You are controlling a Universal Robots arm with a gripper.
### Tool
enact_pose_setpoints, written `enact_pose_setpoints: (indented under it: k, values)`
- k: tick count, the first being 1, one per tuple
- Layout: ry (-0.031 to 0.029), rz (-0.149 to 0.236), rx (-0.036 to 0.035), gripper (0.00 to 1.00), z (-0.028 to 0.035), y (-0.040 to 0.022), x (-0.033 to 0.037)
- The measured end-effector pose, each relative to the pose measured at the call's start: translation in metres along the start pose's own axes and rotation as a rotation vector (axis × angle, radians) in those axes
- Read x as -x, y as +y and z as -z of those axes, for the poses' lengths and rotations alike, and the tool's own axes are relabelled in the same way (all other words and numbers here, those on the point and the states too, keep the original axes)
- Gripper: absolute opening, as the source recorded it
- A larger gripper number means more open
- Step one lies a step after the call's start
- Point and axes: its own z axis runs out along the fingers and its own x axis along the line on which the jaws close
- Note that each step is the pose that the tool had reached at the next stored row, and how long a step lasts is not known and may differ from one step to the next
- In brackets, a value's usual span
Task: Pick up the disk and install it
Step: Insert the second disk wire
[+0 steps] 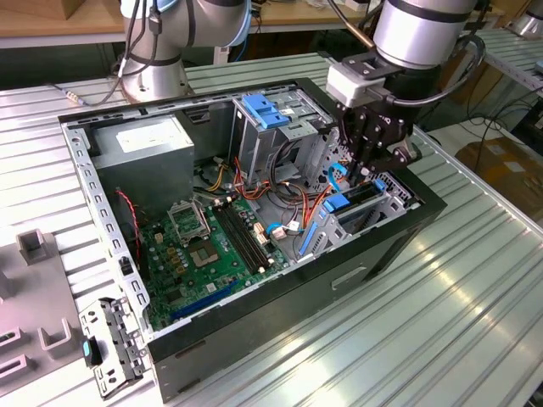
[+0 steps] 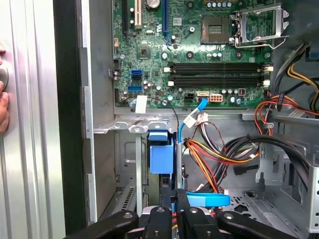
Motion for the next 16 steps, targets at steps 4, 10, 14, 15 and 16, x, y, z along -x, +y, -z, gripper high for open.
enact_pose_setpoints:
  k: [4,10,14,15,16]
  values:
    - [-0.0015,-0.001,-0.0205,0.16,-0.0007,0.0001,-0.0014]
    - [-0.0364,-0.005,-0.0237,0.16,-0.0039,0.0003,-0.0143]
    - [-0.0688,-0.008,-0.0232,0.16,-0.0055,0.0003,-0.0188]
    - [-0.0749,-0.008,-0.0231,0.16,-0.0058,0.0003,-0.0188]
    - [-0.0776,-0.009,-0.0231,0.16,-0.0059,0.0004,-0.0188]
